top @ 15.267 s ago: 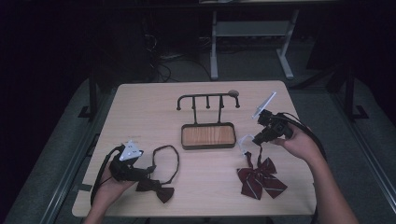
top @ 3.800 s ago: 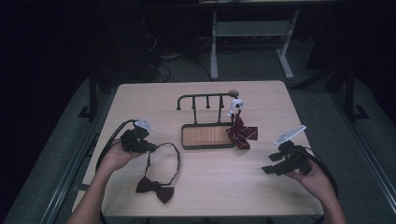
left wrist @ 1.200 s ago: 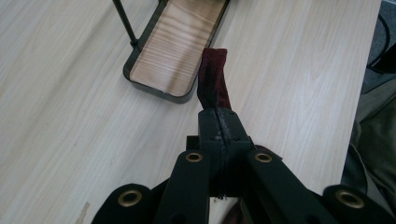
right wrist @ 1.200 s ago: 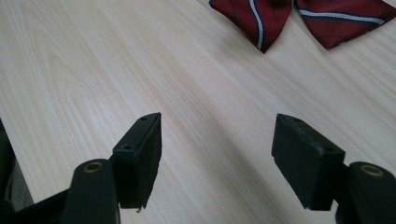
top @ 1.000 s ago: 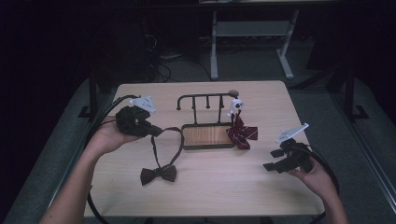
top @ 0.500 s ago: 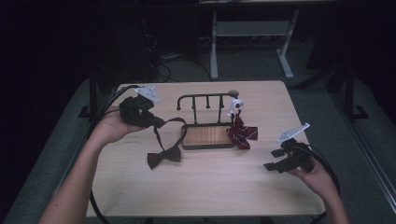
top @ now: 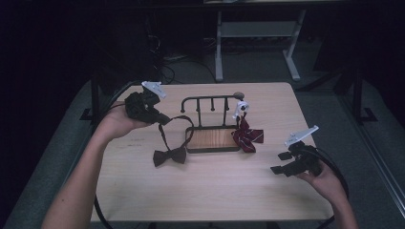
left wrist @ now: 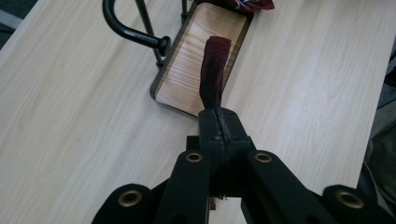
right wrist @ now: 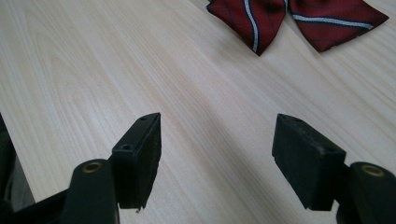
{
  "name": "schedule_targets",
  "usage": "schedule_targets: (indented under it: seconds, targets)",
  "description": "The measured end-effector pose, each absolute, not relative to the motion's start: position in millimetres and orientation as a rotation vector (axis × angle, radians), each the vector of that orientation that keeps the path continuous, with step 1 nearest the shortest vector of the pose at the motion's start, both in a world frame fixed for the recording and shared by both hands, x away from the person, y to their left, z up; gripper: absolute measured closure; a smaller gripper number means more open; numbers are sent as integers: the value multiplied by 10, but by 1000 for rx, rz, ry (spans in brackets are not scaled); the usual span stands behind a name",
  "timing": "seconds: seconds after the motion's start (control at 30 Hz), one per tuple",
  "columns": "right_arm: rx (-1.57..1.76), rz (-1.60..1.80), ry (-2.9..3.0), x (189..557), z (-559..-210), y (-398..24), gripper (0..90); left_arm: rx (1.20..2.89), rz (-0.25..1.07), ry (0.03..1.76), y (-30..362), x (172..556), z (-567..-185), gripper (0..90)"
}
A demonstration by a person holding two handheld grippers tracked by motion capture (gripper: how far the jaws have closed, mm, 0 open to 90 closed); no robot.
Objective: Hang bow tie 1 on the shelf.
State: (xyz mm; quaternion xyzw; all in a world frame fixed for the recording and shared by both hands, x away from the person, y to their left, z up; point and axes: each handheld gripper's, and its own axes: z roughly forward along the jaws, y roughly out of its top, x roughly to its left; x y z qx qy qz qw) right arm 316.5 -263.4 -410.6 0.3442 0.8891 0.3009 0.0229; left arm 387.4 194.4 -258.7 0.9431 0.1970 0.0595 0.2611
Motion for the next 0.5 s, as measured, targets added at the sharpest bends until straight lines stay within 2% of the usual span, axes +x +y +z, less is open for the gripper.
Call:
schedule_targets:
  seconds: [0.5]
  targets:
    - [1056, 931, 2758, 3164, -4105, -2632, 328, 2536, 156, 579, 1943, 4030, -2494, 900]
